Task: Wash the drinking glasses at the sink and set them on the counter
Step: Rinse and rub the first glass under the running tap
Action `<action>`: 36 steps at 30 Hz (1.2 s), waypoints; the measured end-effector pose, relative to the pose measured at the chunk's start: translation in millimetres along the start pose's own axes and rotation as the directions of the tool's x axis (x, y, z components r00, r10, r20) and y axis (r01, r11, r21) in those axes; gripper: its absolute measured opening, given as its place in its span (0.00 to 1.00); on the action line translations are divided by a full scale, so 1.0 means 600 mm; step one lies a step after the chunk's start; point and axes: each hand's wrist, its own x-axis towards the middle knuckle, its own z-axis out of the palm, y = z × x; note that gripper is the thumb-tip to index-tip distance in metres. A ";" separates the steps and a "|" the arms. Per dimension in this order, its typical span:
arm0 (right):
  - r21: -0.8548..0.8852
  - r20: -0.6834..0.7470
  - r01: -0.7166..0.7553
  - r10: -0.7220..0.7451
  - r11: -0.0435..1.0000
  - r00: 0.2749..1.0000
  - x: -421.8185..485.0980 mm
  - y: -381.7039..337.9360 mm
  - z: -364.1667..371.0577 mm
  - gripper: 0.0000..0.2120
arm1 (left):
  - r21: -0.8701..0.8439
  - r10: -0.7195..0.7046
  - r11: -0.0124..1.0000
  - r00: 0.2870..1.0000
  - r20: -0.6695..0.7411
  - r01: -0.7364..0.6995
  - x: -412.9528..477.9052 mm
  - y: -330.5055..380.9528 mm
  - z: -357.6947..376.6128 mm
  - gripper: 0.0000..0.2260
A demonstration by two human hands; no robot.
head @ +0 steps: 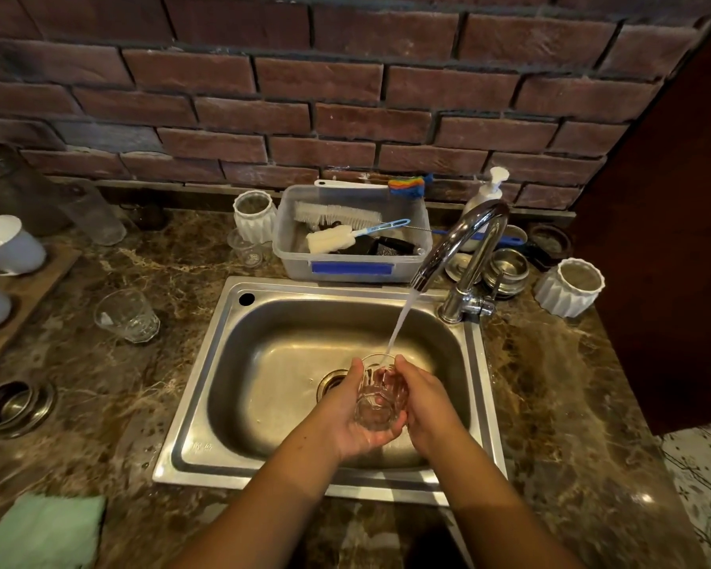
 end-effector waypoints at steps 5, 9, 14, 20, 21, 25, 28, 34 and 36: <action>-0.055 0.018 -0.020 0.021 0.998 1.000 0.003 0.000 -0.007 0.17 | 0.144 0.091 0.985 0.996 -0.004 -0.089 0.000 0.001 -0.002 0.27; 0.039 0.158 -0.120 0.113 0.992 0.981 0.000 -0.017 -0.024 0.21 | 0.450 0.310 0.839 0.948 0.071 -0.307 0.000 0.009 0.008 0.20; 0.096 0.334 -0.055 0.020 0.994 0.942 0.008 -0.043 -0.030 0.25 | 0.461 0.400 0.767 0.895 0.199 -0.446 -0.010 0.024 0.035 0.18; -0.143 0.301 0.249 -0.198 0.958 0.933 0.034 -0.068 -0.036 0.27 | 0.433 0.429 0.748 0.864 0.262 -0.503 -0.007 0.060 0.052 0.18; -0.176 0.290 0.302 -0.244 0.937 0.926 0.037 -0.071 -0.036 0.29 | 0.421 0.439 0.750 0.860 0.259 -0.510 -0.004 0.064 0.054 0.18; -0.228 0.278 0.446 -0.381 0.865 0.882 0.041 -0.072 -0.023 0.32 | 0.387 0.512 0.745 0.838 0.190 -0.543 0.015 0.064 0.058 0.19; -0.299 0.327 0.470 -0.373 0.831 0.868 0.035 -0.064 -0.023 0.36 | 0.376 0.536 0.750 0.833 0.139 -0.545 0.021 0.062 0.055 0.20; -0.306 0.305 0.537 -0.453 0.786 0.838 0.038 -0.071 -0.048 0.37 | 0.365 0.532 0.747 0.829 0.172 -0.555 0.020 0.055 0.044 0.20; -0.318 0.357 0.534 -0.423 0.783 0.833 0.038 -0.072 -0.043 0.38 | 0.337 0.554 0.747 0.817 0.162 -0.573 0.020 0.054 0.045 0.18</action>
